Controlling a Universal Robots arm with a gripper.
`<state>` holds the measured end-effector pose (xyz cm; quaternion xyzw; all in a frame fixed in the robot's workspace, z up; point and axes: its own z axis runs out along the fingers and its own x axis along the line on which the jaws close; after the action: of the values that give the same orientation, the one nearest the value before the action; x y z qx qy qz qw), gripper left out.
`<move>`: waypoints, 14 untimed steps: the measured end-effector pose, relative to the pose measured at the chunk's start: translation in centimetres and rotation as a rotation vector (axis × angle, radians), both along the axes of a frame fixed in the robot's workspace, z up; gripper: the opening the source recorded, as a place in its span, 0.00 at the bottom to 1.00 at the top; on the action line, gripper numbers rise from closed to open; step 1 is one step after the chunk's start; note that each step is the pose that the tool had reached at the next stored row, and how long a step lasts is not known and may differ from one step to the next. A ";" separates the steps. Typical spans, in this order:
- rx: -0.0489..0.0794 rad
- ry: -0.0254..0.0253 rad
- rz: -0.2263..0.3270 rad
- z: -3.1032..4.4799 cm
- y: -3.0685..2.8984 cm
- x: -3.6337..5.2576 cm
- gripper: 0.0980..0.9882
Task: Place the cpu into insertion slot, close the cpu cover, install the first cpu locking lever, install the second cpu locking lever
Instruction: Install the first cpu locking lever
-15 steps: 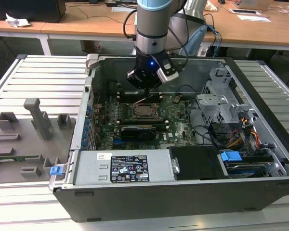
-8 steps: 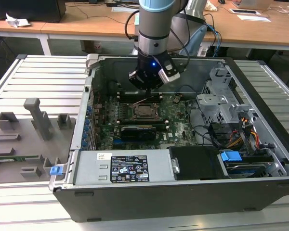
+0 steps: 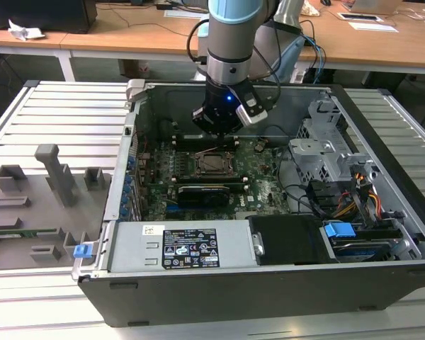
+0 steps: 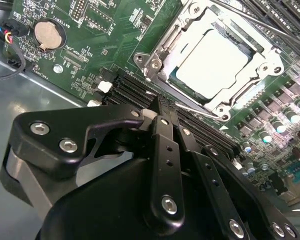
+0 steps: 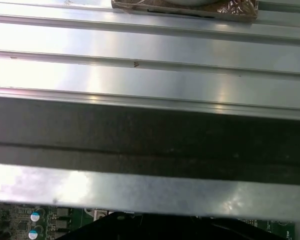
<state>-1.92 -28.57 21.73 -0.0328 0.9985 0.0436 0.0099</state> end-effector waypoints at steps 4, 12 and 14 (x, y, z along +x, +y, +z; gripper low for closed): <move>-0.001 0.0000 0.000 -0.44 0.01 0.04 0.01; -0.008 0.0001 0.000 -0.98 0.01 0.09 0.01; -0.011 0.0001 0.000 -1.07 0.02 0.13 0.01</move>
<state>-1.78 -28.55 20.66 -0.0329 0.9987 0.0383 0.0097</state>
